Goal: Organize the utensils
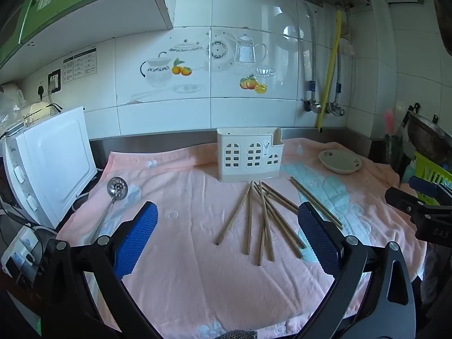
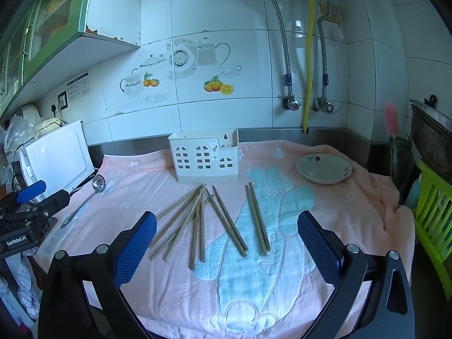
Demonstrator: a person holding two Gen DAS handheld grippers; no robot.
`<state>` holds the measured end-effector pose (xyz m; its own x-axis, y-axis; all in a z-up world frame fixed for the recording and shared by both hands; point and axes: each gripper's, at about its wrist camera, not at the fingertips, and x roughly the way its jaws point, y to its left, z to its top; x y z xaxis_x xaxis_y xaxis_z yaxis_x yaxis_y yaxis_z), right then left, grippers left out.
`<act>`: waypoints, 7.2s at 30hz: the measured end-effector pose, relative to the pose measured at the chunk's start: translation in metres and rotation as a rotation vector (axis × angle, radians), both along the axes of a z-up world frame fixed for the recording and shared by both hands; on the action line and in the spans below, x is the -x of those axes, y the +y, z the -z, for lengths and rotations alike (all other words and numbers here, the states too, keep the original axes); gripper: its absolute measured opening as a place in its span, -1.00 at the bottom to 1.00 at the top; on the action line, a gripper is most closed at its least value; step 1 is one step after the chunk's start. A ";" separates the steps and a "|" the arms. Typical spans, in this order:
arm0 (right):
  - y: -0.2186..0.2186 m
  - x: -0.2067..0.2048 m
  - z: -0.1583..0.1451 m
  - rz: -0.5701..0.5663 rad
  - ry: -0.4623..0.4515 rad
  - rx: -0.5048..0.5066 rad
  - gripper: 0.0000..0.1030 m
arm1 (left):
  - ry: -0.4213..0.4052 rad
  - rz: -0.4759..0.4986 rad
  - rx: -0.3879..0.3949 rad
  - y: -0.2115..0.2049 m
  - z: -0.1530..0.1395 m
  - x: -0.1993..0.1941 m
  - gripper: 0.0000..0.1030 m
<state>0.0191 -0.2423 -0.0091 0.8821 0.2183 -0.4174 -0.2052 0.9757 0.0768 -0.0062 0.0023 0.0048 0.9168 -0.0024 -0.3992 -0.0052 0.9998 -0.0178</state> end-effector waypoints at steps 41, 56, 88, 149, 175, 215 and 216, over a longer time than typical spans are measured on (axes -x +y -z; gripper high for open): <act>0.005 0.004 0.011 -0.011 -0.009 -0.002 0.88 | 0.023 0.001 -0.014 -0.003 0.008 0.000 0.90; 0.004 0.004 0.010 -0.015 -0.008 -0.006 0.88 | 0.029 0.002 -0.016 -0.002 0.008 -0.001 0.90; 0.006 -0.013 0.027 -0.013 0.037 -0.008 0.88 | 0.098 -0.002 -0.014 -0.004 0.026 -0.019 0.90; 0.008 -0.134 0.107 -0.062 0.286 0.029 0.88 | 0.382 -0.028 0.013 0.018 0.107 -0.141 0.90; 0.012 -0.167 0.125 -0.158 0.357 0.041 0.13 | 0.422 -0.012 0.010 0.023 0.126 -0.155 0.88; 0.017 -0.198 0.146 -0.327 0.443 0.183 -0.81 | 0.505 0.247 0.116 -0.058 0.142 -0.156 -0.54; 0.017 -0.198 0.146 -0.327 0.442 0.183 -0.81 | 0.511 0.247 0.117 -0.058 0.143 -0.157 -0.54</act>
